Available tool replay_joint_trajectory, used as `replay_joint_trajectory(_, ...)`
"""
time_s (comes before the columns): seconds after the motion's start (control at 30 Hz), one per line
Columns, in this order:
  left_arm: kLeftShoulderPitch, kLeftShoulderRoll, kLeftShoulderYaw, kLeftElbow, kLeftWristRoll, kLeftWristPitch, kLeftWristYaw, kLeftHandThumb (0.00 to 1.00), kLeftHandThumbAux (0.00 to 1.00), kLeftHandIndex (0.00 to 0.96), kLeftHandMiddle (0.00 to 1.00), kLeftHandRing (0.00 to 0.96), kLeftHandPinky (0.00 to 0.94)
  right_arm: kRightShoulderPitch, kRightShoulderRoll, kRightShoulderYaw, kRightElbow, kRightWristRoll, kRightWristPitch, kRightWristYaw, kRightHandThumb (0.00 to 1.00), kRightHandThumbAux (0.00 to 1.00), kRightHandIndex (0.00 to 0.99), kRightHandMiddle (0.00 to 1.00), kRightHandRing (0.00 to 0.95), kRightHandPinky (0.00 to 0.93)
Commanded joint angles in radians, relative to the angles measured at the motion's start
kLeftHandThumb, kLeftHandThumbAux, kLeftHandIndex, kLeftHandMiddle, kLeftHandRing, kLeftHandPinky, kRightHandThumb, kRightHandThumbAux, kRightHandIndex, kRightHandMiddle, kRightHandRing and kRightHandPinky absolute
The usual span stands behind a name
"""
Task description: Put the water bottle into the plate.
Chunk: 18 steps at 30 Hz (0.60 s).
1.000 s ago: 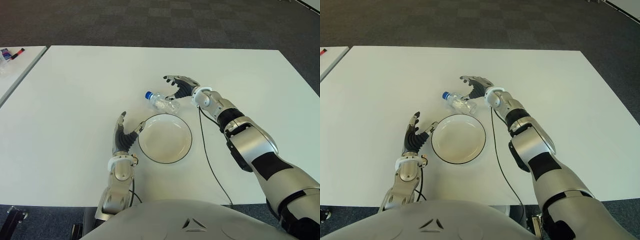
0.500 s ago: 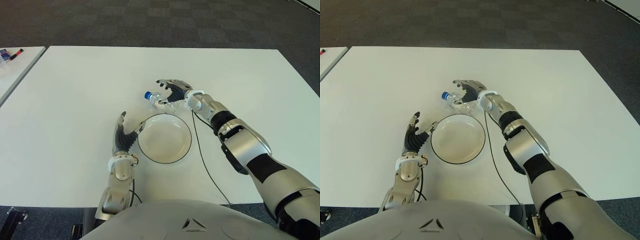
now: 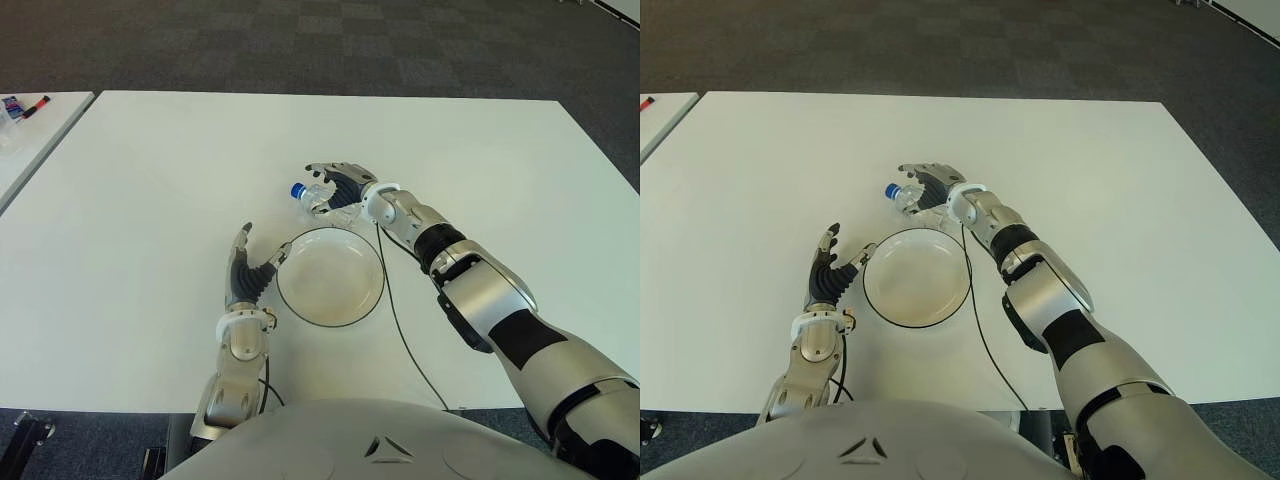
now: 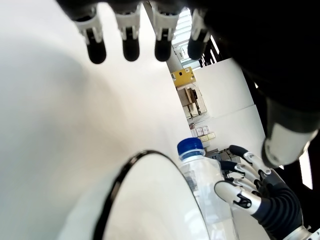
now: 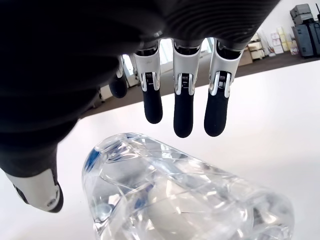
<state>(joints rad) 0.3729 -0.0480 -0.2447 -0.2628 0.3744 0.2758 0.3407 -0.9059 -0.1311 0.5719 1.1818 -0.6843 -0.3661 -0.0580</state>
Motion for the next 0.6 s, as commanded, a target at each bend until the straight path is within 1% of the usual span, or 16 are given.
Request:
replay_joint_trajectory(0.03,-0.009,-0.042,-0.018,0.013,0.006,0.014,0.009,0.147,0.568,0.043,0.056,0.060,0.088,0.016,0.001,0.012,0.000,-0.012,0.021,-0.006,0.268,0.619,0.033,0.210,0.270,0.319)
replay_joint_trajectory(0.6,-0.006,-0.044,-0.022,0.010,0.012,0.016,0.018,0.148,0.578,0.044,0.063,0.066,0.093,0.020,0.004,0.006,-0.001,-0.011,0.025,-0.004,0.258,0.650,0.022,0.204,0.260,0.312)
